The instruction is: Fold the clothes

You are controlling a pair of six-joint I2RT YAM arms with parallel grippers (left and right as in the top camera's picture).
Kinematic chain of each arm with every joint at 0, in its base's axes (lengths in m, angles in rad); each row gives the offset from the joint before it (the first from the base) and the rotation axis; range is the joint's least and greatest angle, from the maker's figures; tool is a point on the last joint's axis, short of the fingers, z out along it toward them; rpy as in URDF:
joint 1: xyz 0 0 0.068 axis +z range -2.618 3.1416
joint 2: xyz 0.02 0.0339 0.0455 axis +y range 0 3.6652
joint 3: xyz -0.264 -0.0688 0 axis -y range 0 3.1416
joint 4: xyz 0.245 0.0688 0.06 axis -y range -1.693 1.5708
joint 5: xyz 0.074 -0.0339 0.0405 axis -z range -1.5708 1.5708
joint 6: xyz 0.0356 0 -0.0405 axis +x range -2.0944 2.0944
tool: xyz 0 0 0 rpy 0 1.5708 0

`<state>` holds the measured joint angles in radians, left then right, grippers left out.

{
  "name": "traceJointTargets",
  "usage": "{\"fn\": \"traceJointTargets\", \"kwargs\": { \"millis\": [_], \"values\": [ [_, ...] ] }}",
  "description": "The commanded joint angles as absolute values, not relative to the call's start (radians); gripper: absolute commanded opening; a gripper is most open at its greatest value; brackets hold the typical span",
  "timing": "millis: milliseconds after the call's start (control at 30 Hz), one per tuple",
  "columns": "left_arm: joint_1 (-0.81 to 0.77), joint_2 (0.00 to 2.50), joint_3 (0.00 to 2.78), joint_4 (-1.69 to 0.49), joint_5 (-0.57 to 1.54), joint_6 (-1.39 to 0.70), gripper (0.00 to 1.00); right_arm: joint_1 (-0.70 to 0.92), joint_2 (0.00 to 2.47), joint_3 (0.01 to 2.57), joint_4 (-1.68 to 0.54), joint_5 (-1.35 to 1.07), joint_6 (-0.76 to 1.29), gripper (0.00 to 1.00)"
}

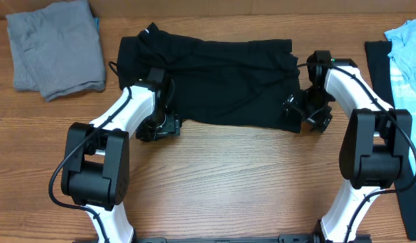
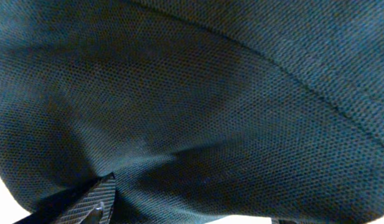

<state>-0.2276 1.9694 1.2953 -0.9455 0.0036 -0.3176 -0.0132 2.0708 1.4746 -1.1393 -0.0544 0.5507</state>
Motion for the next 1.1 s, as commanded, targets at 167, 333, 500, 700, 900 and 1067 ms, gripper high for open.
{"fn": "traceJointTargets", "kwargs": {
  "millis": [167,333,500,700,900,1067],
  "values": [
    [-0.229,1.975,1.283,-0.939,-0.008,-0.307,0.77,-0.012,2.045,1.361,-1.088,-0.084,0.603,0.85],
    [-0.229,1.975,1.283,-0.940,-0.008,-0.307,0.59,-0.012,2.045,1.335,-1.072,-0.084,0.619,0.58],
    [-0.229,1.975,1.283,-0.994,-0.006,-0.319,0.13,-0.012,2.044,1.335,-1.091,-0.080,0.649,0.17],
    [-0.230,1.965,1.297,-1.133,0.001,-0.373,0.04,-0.015,2.028,1.335,-1.142,-0.074,0.686,0.04],
    [-0.253,1.855,1.300,-1.259,0.008,-0.408,0.04,-0.014,1.923,1.335,-1.240,0.024,0.744,0.04],
    [-0.281,1.699,1.299,-1.327,0.009,-0.448,0.04,-0.002,1.818,1.335,-1.303,0.040,0.760,0.04]
  ]
}}
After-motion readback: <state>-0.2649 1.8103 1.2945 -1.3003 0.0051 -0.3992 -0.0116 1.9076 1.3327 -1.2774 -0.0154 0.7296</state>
